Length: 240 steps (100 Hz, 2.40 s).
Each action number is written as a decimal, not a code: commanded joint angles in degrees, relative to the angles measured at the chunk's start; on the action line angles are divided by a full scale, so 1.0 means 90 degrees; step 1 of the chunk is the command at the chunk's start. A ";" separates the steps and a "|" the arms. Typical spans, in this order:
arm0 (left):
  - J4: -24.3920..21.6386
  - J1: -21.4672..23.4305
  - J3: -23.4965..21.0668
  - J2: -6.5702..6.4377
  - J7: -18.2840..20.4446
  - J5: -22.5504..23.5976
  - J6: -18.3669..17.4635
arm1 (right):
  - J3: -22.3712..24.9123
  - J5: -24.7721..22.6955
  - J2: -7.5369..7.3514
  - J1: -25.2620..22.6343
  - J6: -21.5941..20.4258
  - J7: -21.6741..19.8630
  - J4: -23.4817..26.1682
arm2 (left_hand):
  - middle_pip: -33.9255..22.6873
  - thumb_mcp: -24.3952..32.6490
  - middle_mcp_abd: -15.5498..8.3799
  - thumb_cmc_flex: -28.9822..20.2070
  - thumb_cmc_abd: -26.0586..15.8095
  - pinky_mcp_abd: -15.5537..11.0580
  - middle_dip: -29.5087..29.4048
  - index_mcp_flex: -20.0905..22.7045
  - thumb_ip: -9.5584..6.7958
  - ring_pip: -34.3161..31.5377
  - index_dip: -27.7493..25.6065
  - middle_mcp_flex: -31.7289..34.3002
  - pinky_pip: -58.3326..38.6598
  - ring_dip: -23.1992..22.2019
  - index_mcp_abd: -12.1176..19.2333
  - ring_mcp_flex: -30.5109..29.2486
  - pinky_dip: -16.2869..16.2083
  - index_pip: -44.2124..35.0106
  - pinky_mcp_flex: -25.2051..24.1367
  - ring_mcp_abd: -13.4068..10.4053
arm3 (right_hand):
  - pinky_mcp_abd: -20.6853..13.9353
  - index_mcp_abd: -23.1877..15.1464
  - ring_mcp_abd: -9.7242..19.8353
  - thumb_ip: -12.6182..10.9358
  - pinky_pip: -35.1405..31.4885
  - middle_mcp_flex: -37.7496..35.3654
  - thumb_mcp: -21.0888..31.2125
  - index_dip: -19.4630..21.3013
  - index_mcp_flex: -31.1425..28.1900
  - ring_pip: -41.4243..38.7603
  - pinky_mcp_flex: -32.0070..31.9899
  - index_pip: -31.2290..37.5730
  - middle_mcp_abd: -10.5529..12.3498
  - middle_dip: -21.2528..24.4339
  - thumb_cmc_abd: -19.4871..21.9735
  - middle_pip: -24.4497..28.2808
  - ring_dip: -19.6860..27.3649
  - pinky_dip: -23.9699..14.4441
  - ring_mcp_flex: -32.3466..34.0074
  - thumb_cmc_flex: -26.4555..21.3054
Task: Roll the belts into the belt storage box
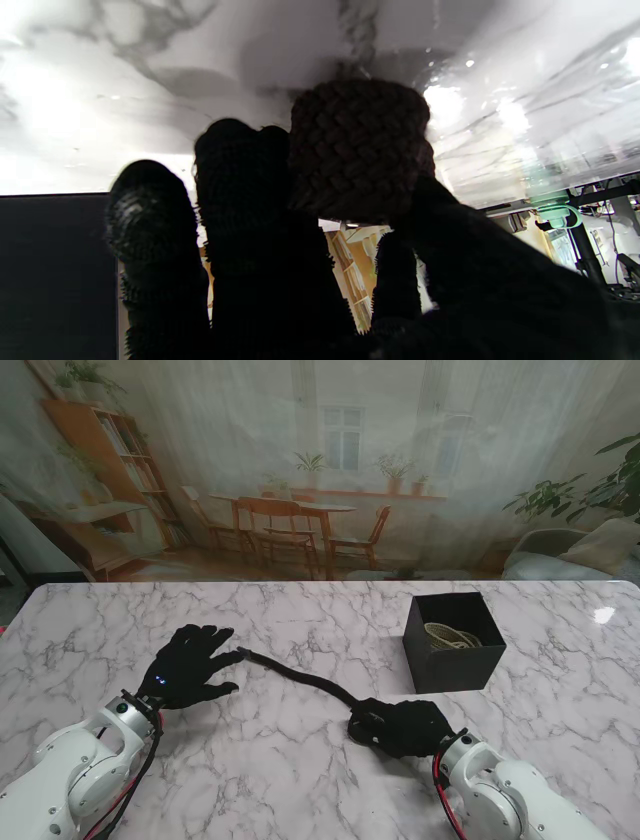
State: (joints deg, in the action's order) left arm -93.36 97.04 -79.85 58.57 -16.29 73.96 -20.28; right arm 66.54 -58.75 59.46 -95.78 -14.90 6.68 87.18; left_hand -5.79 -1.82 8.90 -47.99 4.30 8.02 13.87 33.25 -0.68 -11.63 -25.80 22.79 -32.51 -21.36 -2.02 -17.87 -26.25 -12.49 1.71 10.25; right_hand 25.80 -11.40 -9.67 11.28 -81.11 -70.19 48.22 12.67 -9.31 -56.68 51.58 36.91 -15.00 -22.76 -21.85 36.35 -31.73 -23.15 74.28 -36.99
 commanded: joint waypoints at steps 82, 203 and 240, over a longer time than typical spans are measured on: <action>0.0022 0.0010 0.0002 0.0009 0.0030 -0.0004 -0.0018 | -0.0335 -0.0074 0.0088 0.0003 0.0823 0.0350 -0.0213 | 0.0020 0.0029 0.0028 -0.0186 -0.0222 0.0221 0.0058 -0.0096 0.0118 0.0160 -0.0010 -0.0180 0.0215 -0.0040 -0.0073 0.0028 -0.0102 0.0035 -0.0075 0.0039 | 0.0311 -0.2110 0.0289 -0.0620 0.0022 0.0168 0.0712 0.0308 -0.2717 0.0506 -0.0445 0.0590 0.1044 -0.0206 0.0623 0.0364 0.0224 -0.0024 0.0064 -0.1130; 0.0039 -0.0012 0.0009 0.0018 0.0064 -0.0068 -0.0027 | 0.0142 -0.0442 -0.0223 -0.0031 -0.0176 -0.1909 0.0545 | 0.0027 0.0026 0.0018 -0.0150 -0.0253 0.0210 0.0057 -0.0102 0.0120 0.0168 -0.0011 -0.0203 0.0228 -0.0045 -0.0108 0.0037 -0.0100 0.0040 -0.0083 0.0034 | -0.1197 0.0800 0.0945 0.0013 0.0951 0.0009 0.1382 0.1451 -0.2851 0.2726 -0.1618 0.0662 0.1902 -0.0078 -0.1494 -0.1210 0.0234 -0.0644 -0.0176 -0.0771; 0.0048 -0.0014 0.0009 0.0017 0.0047 -0.0062 -0.0033 | 0.0091 -0.0518 -0.0209 -0.0112 -0.0111 -0.1757 0.0552 | 0.0033 0.0023 0.0019 -0.0132 -0.0264 0.0203 0.0056 -0.0102 0.0121 0.0172 -0.0013 -0.0227 0.0230 -0.0044 -0.0101 0.0050 -0.0102 0.0037 -0.0089 0.0022 | -0.0179 -0.0790 0.0206 0.0153 0.1306 0.3862 0.0793 0.1072 -0.4142 0.3773 -0.2453 0.2350 0.0569 0.0242 -0.1514 -0.1544 0.0306 -0.1016 -0.2523 0.0314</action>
State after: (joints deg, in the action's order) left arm -93.06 96.92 -79.89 58.62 -16.52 73.43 -20.44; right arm 67.82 -63.69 57.80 -95.65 -15.84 -7.73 92.81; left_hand -5.79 -1.82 8.90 -47.99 4.28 8.60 13.88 33.08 -0.68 -11.63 -25.80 22.79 -32.51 -21.36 -2.02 -17.89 -26.25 -12.50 1.71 10.25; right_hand 20.75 -23.26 -4.92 10.76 -70.96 -46.11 58.68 20.81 -33.65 -33.21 30.83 38.45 -10.54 -30.67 -37.15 36.23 -34.50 -31.51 57.08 -42.22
